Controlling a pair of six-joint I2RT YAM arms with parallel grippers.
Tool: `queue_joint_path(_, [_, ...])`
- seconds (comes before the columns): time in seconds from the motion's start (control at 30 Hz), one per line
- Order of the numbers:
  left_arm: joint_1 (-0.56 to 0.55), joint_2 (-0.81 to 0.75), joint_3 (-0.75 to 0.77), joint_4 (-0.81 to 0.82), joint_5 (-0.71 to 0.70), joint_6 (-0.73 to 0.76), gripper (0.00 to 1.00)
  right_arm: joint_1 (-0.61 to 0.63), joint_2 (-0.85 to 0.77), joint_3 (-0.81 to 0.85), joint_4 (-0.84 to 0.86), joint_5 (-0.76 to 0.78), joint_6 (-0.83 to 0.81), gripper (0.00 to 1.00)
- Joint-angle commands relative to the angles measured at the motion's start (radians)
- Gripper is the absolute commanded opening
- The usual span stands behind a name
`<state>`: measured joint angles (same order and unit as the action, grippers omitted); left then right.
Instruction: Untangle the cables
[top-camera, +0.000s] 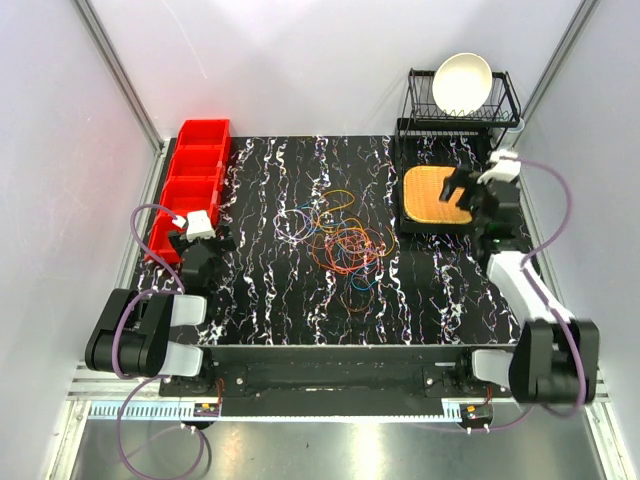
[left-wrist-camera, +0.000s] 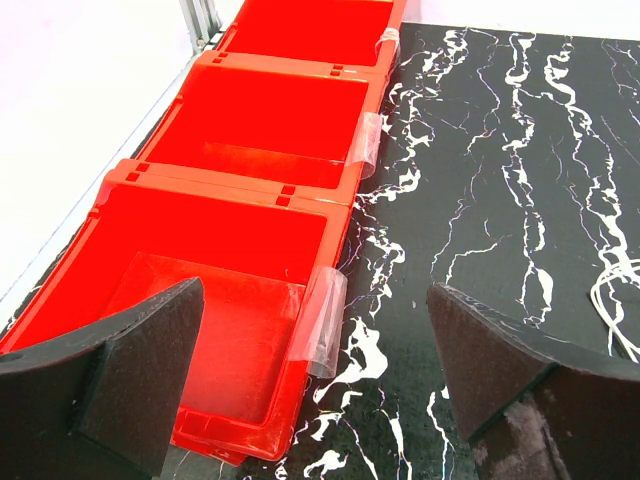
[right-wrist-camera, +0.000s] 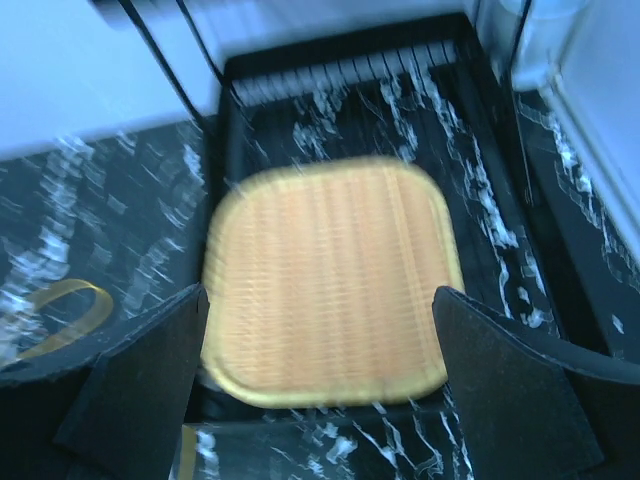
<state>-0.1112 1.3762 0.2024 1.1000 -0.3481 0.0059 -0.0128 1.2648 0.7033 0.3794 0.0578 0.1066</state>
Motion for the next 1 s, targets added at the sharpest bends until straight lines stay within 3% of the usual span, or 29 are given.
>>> queue_joint_path(0.0, [0.005,0.001,0.000,0.067,0.008,-0.003,0.99,0.042,-0.122,0.128,-0.371,-0.151,0.140,1.00])
queue_joint_path(0.07, [0.001,-0.047,-0.015,0.083,0.032,0.019,0.99,0.043,-0.169,0.150,-0.419,-0.241,0.172,1.00])
queue_joint_path(0.1, [-0.004,-0.081,-0.020,0.078,0.015,0.026,0.99,0.043,-0.186,0.154,-0.421,-0.359,0.215,1.00])
queue_joint_path(0.17, [-0.046,-0.246,0.018,-0.137,-0.017,0.048,0.99,0.043,-0.226,0.153,-0.342,-0.557,0.229,1.00])
queue_joint_path(0.2, [-0.060,-0.306,0.102,-0.244,-0.072,0.014,0.99,0.042,-0.235,0.125,-0.273,-0.626,0.389,1.00])
queue_joint_path(0.27, [-0.071,-0.473,0.246,-0.716,-0.118,-0.213,0.99,0.040,-0.229,0.015,-0.109,-0.653,0.598,1.00])
queue_joint_path(0.3, [-0.070,-0.511,0.419,-0.918,-0.111,-0.293,0.99,0.040,-0.216,0.001,-0.074,-0.689,0.693,1.00])
queue_joint_path(0.33, [-0.070,-0.537,0.467,-1.126,-0.136,-0.364,0.99,0.043,-0.196,0.005,-0.063,-0.717,0.715,1.00])
queue_joint_path(0.37, [-0.070,-0.578,0.506,-1.213,-0.159,-0.552,0.99,0.048,-0.164,0.019,-0.089,-0.737,0.728,1.00])
queue_joint_path(0.43, [-0.064,-0.608,0.578,-1.435,-0.219,-0.747,0.99,0.092,-0.162,0.080,-0.185,-0.713,0.659,1.00])
queue_joint_path(0.53, [-0.039,-0.615,0.659,-1.483,-0.008,-0.637,0.99,0.151,-0.215,0.154,-0.410,-0.541,0.533,1.00])
queue_joint_path(0.7, [-0.041,-0.427,0.831,-1.726,0.093,-0.618,0.99,0.200,-0.173,0.217,-0.573,-0.500,0.490,1.00])
queue_joint_path(0.87, [-0.116,-0.375,0.731,-1.583,0.237,-0.568,0.99,0.240,-0.121,0.196,-0.573,-0.474,0.521,1.00])
queue_joint_path(0.97, [-0.227,-0.261,0.761,-1.546,0.212,-0.509,0.99,0.260,-0.088,0.203,-0.563,-0.469,0.518,1.00])
